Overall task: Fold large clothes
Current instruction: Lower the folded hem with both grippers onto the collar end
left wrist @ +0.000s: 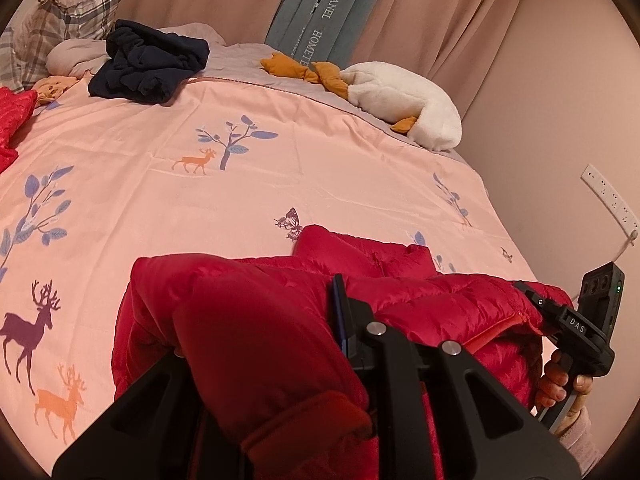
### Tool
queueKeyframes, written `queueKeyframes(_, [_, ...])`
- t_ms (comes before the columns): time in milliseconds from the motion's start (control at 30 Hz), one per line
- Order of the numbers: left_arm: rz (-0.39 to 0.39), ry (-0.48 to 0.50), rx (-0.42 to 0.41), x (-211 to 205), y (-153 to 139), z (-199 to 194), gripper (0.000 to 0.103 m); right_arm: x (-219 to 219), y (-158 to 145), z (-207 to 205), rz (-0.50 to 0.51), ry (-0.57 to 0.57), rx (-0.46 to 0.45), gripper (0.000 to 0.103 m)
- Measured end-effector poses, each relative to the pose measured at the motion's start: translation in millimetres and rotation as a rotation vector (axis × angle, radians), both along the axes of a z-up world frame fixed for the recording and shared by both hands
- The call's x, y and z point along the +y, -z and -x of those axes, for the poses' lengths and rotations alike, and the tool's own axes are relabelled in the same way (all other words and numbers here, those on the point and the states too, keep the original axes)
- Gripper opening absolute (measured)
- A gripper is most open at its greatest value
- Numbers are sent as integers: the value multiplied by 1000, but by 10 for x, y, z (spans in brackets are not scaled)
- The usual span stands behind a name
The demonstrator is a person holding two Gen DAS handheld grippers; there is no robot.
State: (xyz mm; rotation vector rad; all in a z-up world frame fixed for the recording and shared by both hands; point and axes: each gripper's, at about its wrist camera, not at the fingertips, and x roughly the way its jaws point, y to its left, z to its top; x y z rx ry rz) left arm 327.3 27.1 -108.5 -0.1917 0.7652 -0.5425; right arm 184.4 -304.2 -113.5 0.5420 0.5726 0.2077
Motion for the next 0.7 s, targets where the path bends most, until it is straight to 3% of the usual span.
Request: queueKeyframes(700, [-63, -34, 35, -164, 195, -442, 16, -45, 149, -432, 13, 16, 73, 17])
